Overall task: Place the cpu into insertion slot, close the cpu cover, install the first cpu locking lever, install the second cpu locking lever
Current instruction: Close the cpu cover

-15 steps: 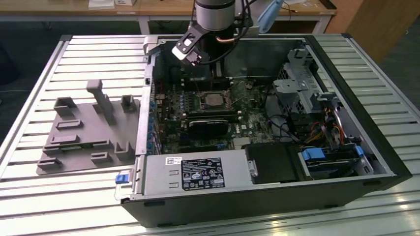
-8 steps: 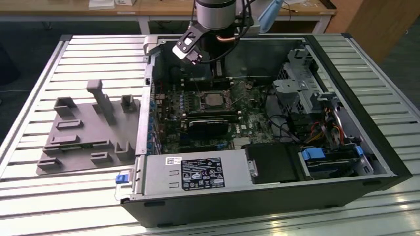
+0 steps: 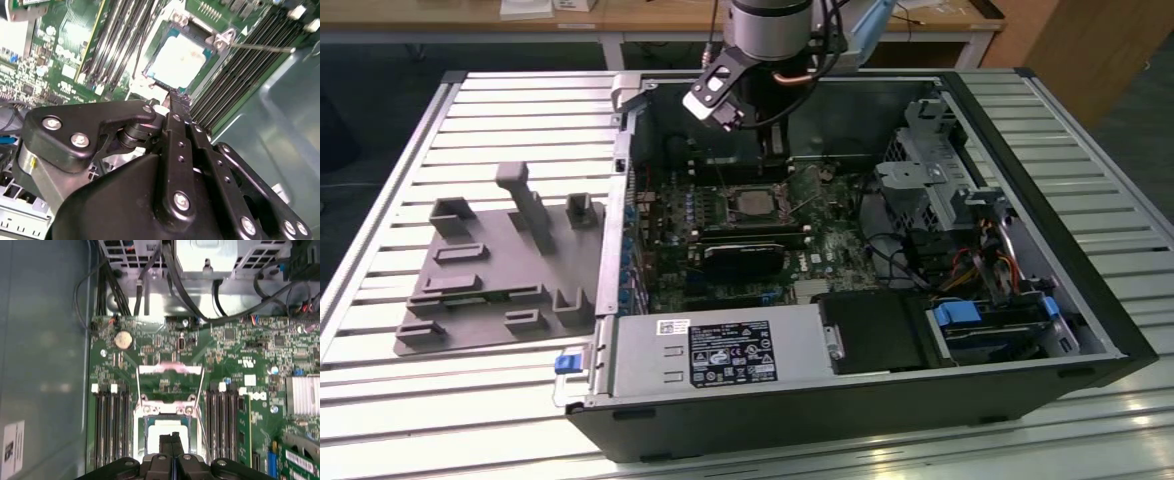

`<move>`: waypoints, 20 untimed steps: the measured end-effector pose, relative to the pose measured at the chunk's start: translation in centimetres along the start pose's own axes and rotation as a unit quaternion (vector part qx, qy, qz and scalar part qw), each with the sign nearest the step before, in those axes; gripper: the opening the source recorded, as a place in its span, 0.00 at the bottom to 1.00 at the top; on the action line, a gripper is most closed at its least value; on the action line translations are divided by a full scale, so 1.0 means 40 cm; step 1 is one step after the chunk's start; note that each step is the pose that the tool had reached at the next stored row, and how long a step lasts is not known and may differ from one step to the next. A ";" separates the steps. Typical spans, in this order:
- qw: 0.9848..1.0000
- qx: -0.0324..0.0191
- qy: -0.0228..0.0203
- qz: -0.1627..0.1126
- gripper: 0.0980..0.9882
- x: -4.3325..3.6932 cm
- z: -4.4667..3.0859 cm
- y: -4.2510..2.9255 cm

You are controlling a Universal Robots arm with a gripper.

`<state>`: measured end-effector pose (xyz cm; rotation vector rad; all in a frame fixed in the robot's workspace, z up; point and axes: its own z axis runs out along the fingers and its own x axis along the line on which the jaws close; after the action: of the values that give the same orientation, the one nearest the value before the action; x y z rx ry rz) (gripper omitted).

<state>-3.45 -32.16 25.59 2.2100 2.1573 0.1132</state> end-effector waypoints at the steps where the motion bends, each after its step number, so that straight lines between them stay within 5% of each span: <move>1: 1.000 0.000 0.000 0.000 0.01 0.000 0.001 0.006; 20: 1.000 0.000 0.000 0.000 0.01 0.004 0.015 0.175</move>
<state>3.56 -32.16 25.59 2.2102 2.1574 0.1129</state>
